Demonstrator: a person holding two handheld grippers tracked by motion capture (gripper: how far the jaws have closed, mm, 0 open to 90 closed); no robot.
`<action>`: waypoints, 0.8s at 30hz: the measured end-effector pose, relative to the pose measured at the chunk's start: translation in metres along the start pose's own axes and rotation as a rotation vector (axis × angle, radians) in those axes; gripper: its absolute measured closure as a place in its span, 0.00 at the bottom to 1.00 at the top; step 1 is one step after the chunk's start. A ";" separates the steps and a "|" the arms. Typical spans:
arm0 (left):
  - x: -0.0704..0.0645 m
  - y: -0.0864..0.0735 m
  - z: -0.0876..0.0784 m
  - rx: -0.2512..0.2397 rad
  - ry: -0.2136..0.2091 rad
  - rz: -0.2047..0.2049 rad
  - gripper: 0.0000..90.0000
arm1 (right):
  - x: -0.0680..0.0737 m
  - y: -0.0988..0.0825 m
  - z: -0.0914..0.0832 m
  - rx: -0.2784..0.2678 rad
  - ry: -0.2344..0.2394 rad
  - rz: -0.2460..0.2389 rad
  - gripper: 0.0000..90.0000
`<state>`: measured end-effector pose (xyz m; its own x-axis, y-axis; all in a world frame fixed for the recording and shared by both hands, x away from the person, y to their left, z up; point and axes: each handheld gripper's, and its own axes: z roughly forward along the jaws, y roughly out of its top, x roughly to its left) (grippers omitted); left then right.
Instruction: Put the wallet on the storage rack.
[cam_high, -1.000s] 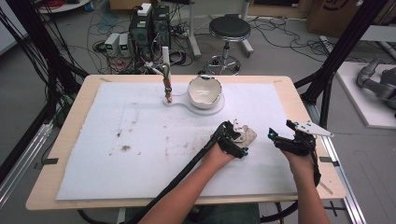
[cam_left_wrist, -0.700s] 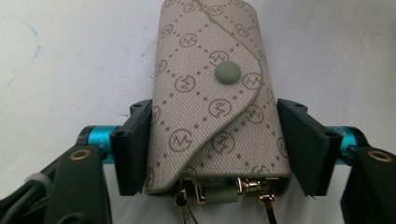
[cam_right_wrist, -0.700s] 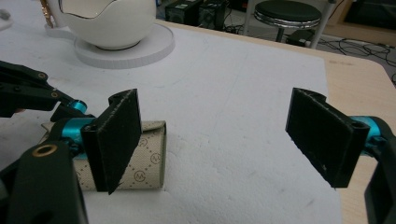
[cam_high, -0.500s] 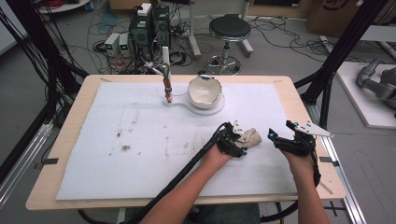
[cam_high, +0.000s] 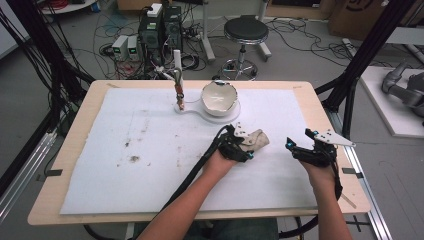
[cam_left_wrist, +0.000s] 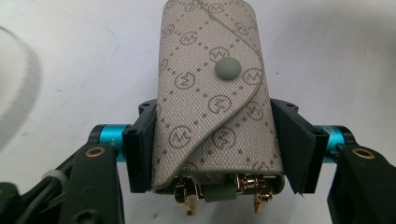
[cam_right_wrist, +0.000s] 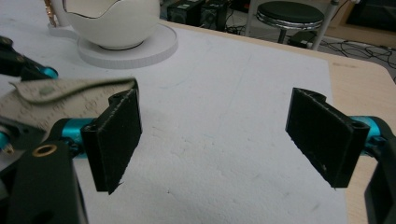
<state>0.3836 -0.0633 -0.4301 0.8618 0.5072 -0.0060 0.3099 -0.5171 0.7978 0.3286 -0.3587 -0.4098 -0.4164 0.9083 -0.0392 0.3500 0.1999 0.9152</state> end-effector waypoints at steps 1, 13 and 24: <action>0.002 0.001 -0.004 -0.009 0.001 -0.007 0.42 | 0.000 0.000 0.000 0.000 0.000 0.000 0.21; 0.039 0.011 -0.060 -0.076 0.071 -0.043 0.42 | 0.005 0.001 0.005 0.012 0.008 -0.014 0.21; 0.082 0.027 -0.098 -0.106 0.175 -0.066 0.42 | 0.005 0.001 0.007 0.019 0.015 -0.016 0.21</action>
<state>0.4231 0.0319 -0.3499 0.7549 0.6548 0.0370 0.3116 -0.4077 0.8583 0.3324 -0.3510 -0.4114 -0.4344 0.8995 -0.0472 0.3595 0.2212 0.9065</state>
